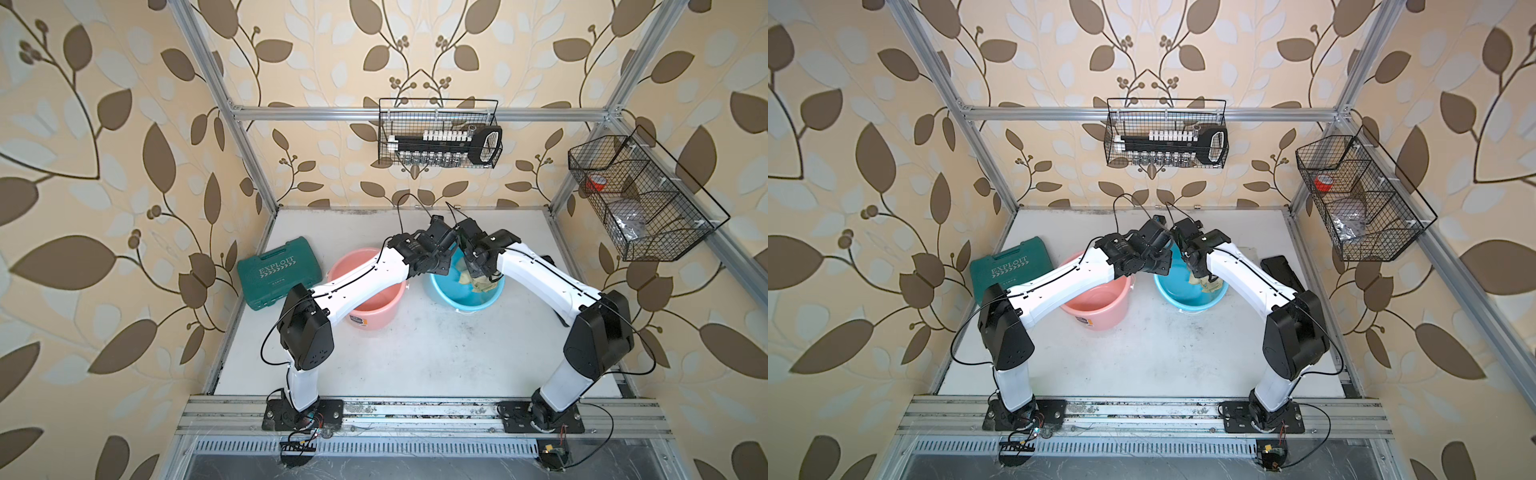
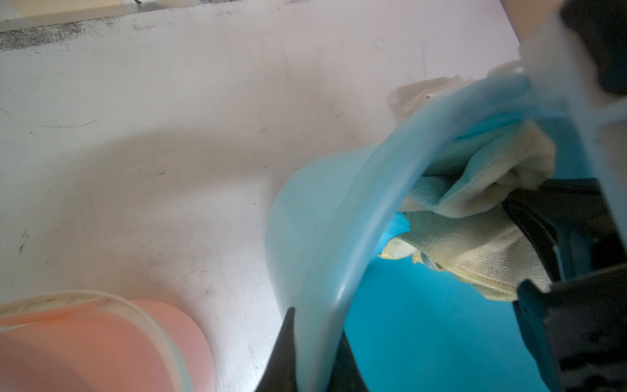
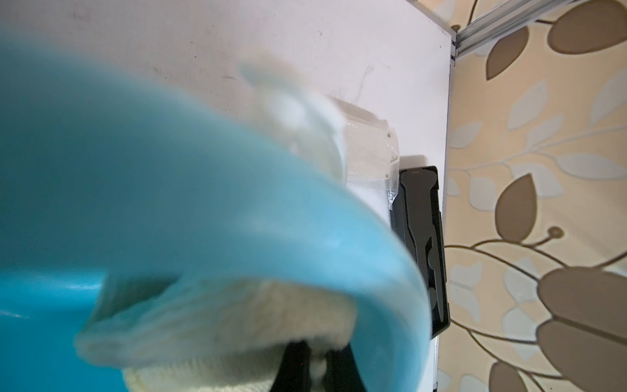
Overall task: Wipe the inside of the bucket with a cloth
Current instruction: Wipe the dirt from the inside of the bucket.
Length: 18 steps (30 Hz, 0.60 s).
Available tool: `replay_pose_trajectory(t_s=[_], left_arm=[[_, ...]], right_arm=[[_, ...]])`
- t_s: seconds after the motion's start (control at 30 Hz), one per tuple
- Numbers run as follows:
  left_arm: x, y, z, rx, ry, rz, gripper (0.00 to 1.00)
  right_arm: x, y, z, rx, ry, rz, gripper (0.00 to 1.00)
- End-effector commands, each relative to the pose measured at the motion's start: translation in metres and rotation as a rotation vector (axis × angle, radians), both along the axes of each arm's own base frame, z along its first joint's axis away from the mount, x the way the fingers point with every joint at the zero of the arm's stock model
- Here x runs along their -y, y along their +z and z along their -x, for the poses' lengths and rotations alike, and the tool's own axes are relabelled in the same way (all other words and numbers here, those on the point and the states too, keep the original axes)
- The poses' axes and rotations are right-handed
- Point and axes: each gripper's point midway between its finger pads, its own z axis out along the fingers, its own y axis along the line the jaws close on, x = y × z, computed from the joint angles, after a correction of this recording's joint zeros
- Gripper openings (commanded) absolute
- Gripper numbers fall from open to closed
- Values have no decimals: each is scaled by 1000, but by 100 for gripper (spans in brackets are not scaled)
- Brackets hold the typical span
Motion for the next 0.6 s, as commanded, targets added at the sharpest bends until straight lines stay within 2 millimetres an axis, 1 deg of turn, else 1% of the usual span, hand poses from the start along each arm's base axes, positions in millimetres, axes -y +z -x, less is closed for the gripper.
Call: replay_pose_trajectory(t_s=[0.0,0.33,0.4,0.57], left_arm=[[-12,59,-2,110,12,37,0],[-16,60,-5,111,14,44,0],[-16,61,-6,112,17,48,0],[-14,61,-10,114,15,56,0]], right_arm=[[35,-7,24,-72,-71,122,0],[31,-18,55,-180,-79,22,0],[29,-22,62,-205,-83,-32,0],[14,-36,81,-326,-69,-148,0]])
